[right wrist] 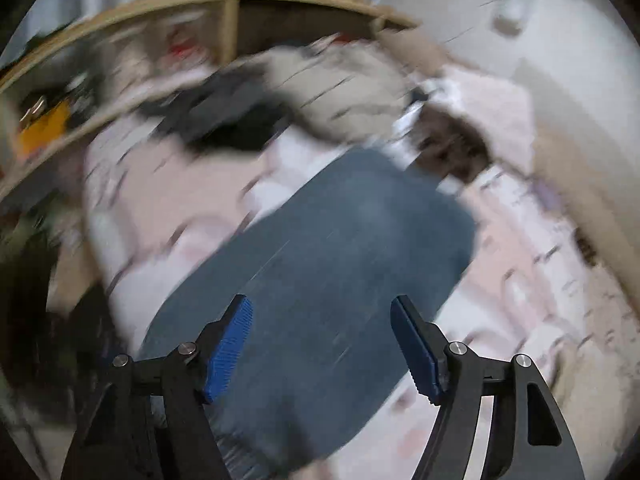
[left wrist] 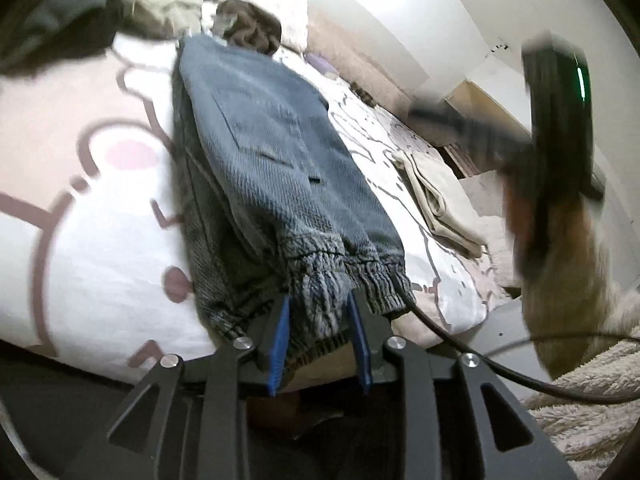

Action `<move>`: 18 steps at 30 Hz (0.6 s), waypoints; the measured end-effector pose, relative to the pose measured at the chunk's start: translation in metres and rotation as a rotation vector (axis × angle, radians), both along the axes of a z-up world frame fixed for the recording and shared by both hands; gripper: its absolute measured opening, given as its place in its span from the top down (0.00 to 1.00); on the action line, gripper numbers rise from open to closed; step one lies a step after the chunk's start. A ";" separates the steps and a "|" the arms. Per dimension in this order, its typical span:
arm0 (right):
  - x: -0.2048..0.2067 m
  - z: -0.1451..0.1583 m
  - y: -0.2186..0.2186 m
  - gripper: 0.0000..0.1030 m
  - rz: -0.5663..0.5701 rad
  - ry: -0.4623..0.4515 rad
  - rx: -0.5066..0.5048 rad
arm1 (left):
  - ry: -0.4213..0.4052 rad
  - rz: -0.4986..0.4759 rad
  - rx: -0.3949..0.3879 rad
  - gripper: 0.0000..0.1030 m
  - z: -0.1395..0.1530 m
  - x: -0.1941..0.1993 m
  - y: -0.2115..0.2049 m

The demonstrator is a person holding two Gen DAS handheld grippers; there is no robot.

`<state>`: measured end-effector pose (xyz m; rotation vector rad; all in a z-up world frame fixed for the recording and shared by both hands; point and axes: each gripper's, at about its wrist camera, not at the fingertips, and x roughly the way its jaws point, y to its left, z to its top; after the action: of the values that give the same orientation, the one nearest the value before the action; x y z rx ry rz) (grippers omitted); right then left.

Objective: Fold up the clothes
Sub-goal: 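Lay the cuffs onto the waistband with the left gripper and release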

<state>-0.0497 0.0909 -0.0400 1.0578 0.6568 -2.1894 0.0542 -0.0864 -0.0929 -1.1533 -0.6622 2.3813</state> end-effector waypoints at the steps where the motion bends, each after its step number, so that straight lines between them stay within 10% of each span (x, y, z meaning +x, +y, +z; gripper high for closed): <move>1: 0.011 -0.016 0.001 0.30 0.001 -0.017 0.022 | 0.018 0.010 -0.027 0.72 0.005 0.005 -0.002; 9: 0.056 -0.076 0.019 0.31 -0.101 -0.130 -0.038 | 0.173 0.021 -0.196 0.72 0.042 -0.030 0.024; 18: 0.092 -0.039 0.051 0.31 -0.130 0.083 -0.020 | 0.098 -0.120 -0.474 0.72 -0.037 -0.056 0.054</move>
<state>0.0419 0.1424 -0.0791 1.0296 0.6167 -2.3571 -0.0017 -0.0319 -0.1302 -1.2024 0.0129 2.5415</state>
